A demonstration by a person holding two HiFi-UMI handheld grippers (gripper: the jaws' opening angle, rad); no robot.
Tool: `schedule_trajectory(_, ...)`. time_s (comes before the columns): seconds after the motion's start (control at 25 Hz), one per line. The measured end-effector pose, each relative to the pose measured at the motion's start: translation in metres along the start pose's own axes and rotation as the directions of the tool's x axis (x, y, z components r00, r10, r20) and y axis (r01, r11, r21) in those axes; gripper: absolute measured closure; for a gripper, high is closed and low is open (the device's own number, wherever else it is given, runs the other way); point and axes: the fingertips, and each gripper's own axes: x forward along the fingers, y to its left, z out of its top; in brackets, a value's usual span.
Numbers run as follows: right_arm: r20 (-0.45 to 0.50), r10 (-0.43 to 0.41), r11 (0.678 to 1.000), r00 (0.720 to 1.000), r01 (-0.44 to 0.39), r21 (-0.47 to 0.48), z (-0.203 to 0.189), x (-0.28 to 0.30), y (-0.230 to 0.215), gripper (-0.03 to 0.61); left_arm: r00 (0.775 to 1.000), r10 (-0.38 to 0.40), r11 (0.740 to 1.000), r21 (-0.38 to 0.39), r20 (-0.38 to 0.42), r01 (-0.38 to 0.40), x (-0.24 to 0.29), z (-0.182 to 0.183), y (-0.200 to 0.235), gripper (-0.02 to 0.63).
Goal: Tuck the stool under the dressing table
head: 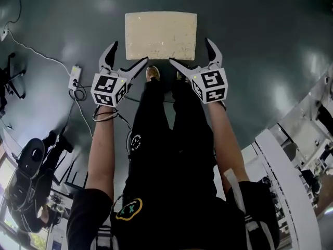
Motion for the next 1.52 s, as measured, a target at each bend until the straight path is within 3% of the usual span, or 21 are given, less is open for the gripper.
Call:
schedule_trajectory(0.24, -0.232, -0.042, 0.984, 0.972, 0.08, 0.158, -0.184, 0.094, -0.047, -0.02, 0.972, 0.029, 0.987, -0.147, -0.234, -0.065, 0.085, -0.178, 0.041, 0.12)
schedule_trajectory(0.36, -0.291, -0.039, 0.971, 0.956, 0.106, 0.216, -0.232, 0.116, -0.054, -0.02, 0.953, 0.036, 0.972, -0.212, -0.3, -0.103, 0.104, -0.228, 0.052, 0.12)
schedule_trajectory(0.48, -0.327, -0.03, 0.953, 0.945, 0.126, 0.275, -0.251, 0.135, -0.055, -0.019, 0.932, 0.023, 0.953, -0.274, -0.362, -0.13, 0.117, -0.255, 0.062, 0.12)
schedule_trajectory(0.56, -0.339, -0.045, 0.945, 0.94, 0.15, 0.29, -0.253, 0.14, -0.057, -0.018, 0.912, 0.019, 0.95, -0.277, -0.409, -0.144, 0.123, -0.266, 0.061, 0.12)
schedule_trajectory(0.68, -0.36, -0.095, 0.942, 0.928, 0.2, 0.268, -0.257, 0.137, -0.062, 0.004, 0.901, 0.037, 0.952, -0.258, -0.433, -0.163, 0.125, -0.268, 0.055, 0.12)
schedule_trajectory(1.0, -0.377, -0.097, 0.943, 0.921, 0.206, 0.261, -0.257, 0.151, -0.065, 0.005, 0.891, 0.062, 0.945, -0.261, -0.451, -0.198, 0.131, -0.269, 0.064, 0.12)
schedule_trajectory(1.52, -0.349, -0.08, 0.963, 0.934, 0.162, 0.213, -0.244, 0.163, -0.093, 0.002, 0.888, 0.11, 0.92, -0.293, -0.446, -0.261, 0.15, -0.261, 0.063, 0.118)
